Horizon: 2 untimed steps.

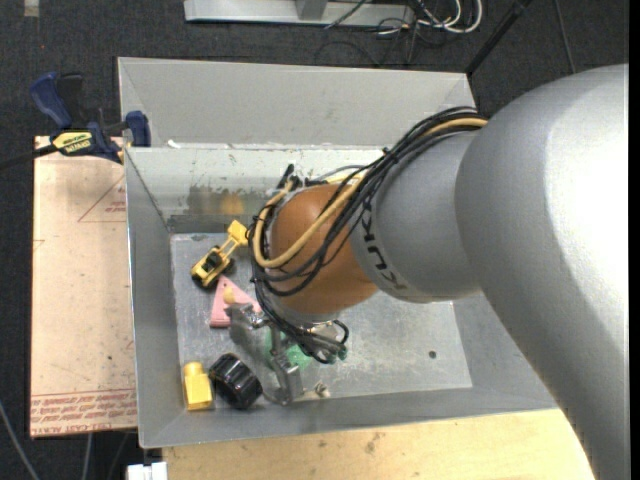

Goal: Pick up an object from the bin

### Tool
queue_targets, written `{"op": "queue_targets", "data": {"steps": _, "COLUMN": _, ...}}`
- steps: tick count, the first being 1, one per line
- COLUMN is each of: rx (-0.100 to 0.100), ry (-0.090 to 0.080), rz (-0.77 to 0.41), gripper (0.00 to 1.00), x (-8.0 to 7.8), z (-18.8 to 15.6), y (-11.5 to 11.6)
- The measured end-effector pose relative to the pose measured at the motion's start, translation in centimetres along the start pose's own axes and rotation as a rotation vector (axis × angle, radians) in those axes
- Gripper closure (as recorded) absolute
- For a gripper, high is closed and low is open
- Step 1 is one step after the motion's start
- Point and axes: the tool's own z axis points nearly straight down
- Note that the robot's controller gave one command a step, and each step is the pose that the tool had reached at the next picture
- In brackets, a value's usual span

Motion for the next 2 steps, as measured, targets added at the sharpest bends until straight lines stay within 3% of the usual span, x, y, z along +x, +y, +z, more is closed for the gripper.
{"op": "queue_targets", "data": {"steps": 1, "rx": 0.0, "ry": 0.0, "rz": 0.0, "gripper": 0.0, "x": 0.0, "z": 0.0, "y": 0.0}}
{"op": "queue_targets", "data": {"steps": 2, "rx": 0.002, "ry": -0.001, "rz": -0.131, "gripper": 0.0, "x": 0.2, "z": -0.03, "y": 0.83}}
